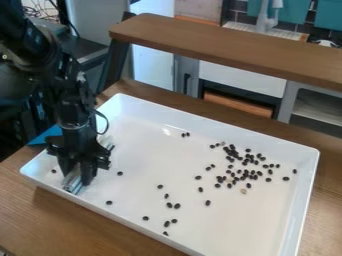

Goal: Sweep into pile

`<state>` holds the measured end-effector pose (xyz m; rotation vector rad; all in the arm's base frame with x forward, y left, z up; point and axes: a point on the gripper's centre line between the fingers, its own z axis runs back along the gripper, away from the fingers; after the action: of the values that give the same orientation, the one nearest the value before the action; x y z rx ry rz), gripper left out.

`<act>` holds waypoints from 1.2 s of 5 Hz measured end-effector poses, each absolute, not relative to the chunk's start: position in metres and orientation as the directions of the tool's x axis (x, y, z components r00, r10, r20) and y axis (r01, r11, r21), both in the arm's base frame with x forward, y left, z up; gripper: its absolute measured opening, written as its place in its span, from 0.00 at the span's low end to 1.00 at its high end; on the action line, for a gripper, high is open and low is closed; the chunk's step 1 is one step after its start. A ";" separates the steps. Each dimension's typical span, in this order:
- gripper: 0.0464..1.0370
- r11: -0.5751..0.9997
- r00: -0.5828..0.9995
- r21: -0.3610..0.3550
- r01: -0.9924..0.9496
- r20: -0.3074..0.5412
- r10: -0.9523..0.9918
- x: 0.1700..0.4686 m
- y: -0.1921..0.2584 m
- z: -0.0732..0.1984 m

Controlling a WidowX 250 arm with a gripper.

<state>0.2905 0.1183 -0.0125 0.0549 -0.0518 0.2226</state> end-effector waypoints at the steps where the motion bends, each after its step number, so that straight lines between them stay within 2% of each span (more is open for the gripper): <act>1: 0.34 0.974 0.973 0.020 -0.227 0.035 0.226 0.285 0.108 -0.013; 3: 0.34 0.972 0.973 -0.044 -0.232 -0.019 0.232 0.290 0.074 -0.010; 6: 0.34 0.954 0.958 -0.092 -0.286 -0.023 0.285 0.316 0.025 -0.010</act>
<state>0.3160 0.0248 -0.0099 -0.0950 0.0097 0.2899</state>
